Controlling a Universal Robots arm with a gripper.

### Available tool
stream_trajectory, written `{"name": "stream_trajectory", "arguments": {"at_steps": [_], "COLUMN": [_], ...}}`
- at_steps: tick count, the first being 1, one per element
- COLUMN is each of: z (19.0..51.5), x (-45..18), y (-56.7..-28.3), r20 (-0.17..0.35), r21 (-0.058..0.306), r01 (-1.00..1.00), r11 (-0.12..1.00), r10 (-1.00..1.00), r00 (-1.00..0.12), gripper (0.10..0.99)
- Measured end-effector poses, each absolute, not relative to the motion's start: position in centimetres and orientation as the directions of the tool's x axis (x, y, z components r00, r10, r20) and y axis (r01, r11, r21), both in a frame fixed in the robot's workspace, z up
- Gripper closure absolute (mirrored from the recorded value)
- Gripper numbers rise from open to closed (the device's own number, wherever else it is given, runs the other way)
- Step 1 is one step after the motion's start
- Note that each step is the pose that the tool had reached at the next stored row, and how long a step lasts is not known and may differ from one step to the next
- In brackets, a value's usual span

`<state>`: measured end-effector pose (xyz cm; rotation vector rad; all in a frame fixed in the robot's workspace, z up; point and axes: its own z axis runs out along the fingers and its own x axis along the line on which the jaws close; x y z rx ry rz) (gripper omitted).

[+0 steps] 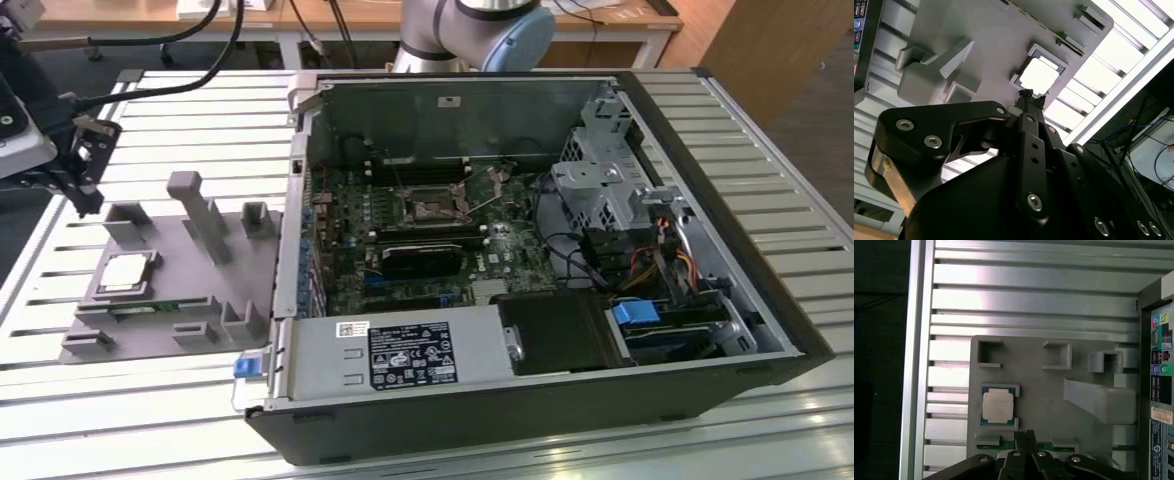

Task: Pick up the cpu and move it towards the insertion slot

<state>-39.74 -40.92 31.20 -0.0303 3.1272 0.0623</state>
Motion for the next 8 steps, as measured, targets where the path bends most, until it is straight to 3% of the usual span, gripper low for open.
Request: {"name": "stream_trajectory", "arguments": {"at_steps": [8], "z": [29.7], "x": [-40.7], "y": [-40.9], "r20": [-0.016], "r21": [0.040], "r01": [-0.020], "r11": [0.999], "r10": [-0.019], "r00": [-1.000], "gripper": [0.984]}}
